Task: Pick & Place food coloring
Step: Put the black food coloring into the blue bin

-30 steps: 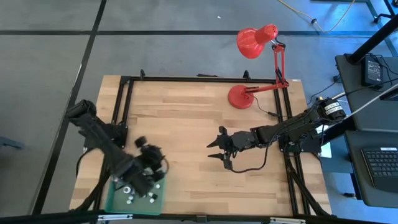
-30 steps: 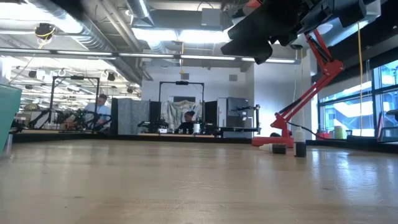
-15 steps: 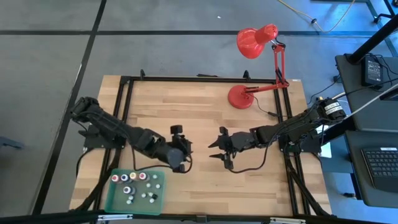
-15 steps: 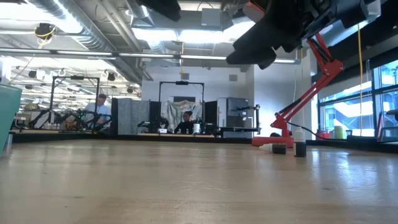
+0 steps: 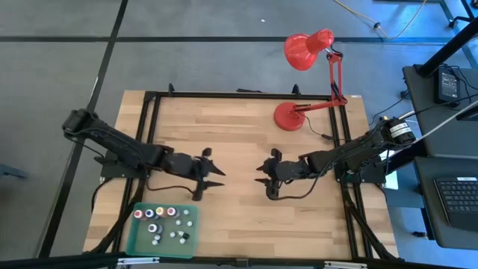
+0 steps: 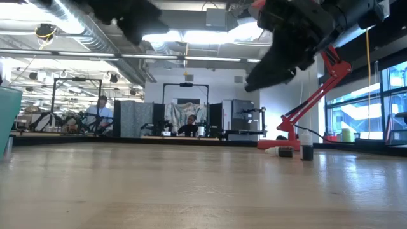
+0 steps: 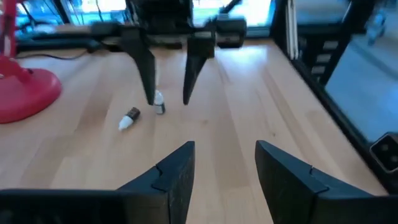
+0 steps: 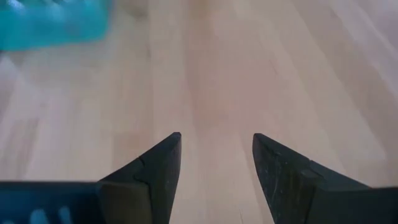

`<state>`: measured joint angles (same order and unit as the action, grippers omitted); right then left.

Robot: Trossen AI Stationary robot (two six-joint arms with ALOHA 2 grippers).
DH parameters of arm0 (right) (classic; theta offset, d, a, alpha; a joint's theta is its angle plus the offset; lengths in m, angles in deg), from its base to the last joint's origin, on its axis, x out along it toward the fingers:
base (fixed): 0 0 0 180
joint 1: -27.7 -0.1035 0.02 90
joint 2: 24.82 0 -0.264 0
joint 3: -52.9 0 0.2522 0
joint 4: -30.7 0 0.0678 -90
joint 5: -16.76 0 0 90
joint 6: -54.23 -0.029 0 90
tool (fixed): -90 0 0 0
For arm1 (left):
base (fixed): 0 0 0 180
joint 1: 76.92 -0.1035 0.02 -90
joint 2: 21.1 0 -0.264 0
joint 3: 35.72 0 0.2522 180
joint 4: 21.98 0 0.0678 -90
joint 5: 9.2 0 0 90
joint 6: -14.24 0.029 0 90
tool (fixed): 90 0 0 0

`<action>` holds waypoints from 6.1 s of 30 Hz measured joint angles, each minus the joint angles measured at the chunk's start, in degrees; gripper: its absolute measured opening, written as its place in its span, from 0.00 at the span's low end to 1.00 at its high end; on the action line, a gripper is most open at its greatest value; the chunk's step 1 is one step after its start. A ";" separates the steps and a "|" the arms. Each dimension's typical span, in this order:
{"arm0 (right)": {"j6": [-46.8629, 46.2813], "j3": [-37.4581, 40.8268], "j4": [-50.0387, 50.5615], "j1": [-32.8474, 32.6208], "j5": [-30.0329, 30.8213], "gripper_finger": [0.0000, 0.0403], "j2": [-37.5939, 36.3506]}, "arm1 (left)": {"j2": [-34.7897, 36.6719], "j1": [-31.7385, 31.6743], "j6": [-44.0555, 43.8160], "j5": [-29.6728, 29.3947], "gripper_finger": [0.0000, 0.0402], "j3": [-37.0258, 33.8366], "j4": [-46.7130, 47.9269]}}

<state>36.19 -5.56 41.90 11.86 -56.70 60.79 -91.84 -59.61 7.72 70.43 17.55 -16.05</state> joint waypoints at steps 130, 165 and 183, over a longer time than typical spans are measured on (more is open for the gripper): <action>6.49 -85.28 54.42 5.44 -16.17 0.18 59.30 | 35.50 -0.14 -9.25 18.97 0.40 -31.76 -18.06; 8.72 -87.85 81.92 2.09 -15.45 0.56 57.33 | 35.49 -0.15 -9.32 18.97 0.41 -31.75 -17.09; 19.30 -80.56 76.07 -3.28 -24.64 0.56 54.41 | 35.45 -0.14 -9.36 18.84 0.41 -31.74 -16.05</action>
<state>55.49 -86.12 117.96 8.58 -81.34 115.20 -56.39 -59.75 -1.64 89.27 -14.19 -32.10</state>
